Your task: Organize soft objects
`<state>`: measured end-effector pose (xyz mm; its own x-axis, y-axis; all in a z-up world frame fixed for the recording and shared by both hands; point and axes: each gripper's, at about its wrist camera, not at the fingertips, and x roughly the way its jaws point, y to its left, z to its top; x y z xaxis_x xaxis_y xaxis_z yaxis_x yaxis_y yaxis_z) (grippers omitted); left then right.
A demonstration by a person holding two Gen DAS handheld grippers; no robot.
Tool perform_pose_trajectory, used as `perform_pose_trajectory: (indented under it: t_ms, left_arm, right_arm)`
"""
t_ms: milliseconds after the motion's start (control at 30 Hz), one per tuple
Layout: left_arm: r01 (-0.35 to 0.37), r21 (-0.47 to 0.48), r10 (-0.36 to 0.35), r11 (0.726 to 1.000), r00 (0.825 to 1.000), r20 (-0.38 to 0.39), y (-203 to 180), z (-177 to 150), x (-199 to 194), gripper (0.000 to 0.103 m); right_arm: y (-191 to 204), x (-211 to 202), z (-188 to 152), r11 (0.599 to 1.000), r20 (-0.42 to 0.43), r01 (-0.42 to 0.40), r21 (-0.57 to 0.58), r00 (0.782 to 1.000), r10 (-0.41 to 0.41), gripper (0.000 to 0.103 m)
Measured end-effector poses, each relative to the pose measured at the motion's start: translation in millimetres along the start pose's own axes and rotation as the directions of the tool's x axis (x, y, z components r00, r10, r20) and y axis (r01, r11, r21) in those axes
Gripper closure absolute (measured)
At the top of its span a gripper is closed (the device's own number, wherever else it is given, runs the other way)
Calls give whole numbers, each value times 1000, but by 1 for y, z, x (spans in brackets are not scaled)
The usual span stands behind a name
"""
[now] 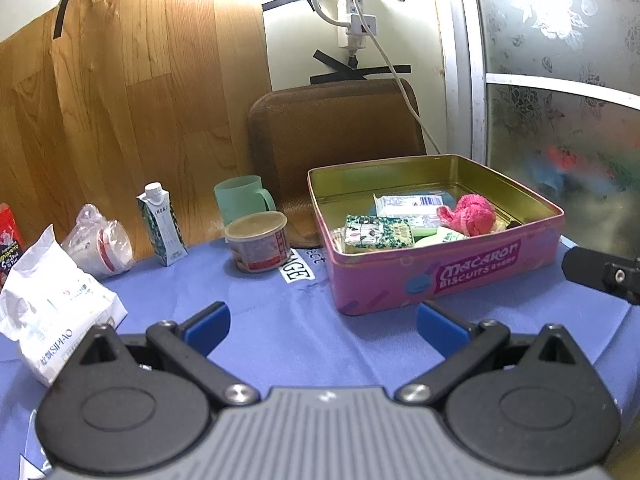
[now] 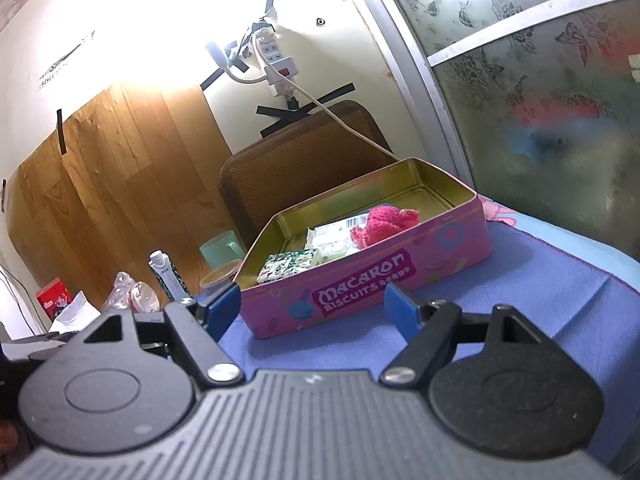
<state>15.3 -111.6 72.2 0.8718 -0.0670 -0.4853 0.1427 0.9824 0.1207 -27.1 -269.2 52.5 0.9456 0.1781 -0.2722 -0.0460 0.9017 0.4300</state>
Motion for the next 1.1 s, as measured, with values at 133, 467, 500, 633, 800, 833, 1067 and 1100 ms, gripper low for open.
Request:
perform_pose_trajectory:
  t_ms: [133,467,500,633,800,833,1067,1100]
  left_arm:
    - [4,-2,-4,1000,1000,-8,1,-1,1,0]
    - [4,14,-4,1000,999,-32,-1,-5,7,0]
    - [4,18,-4,1000,999,-33,-1,-6,7,0]
    - [6,32,-5,999,999,-33,-2,-6,8,0]
    - [-3,42,4,999,999,-33,-4,-6,8,0]
    - [-1,41,3,999,999,-34,-4,-6,9,0]
    - [-3,40,4,999,999,-37,-4,-6,9,0]
    - [-3,41,5,999,999,-37,-5,-6,8,0]
  right_arm:
    - [0,0,0,1000,0,3,2,1000,-3,22]
    - [-1,2,-1,1000,-7,8,9,1000,-8,22]
    - [-2,3,-1,1000,-8,8,9,1000,-8,22]
    - [-3,4,-2,1000,-11,10,13,1000,-10,22]
    - [-3,4,-2,1000,-12,10,14,1000,-10,22]
    - [-3,4,-2,1000,-12,10,14,1000,-10,22]
    - [-2,3,-2,1000,-9,15,16,1000,-15,22]
    - [-2,3,-2,1000,-8,15,17,1000,-15,22]
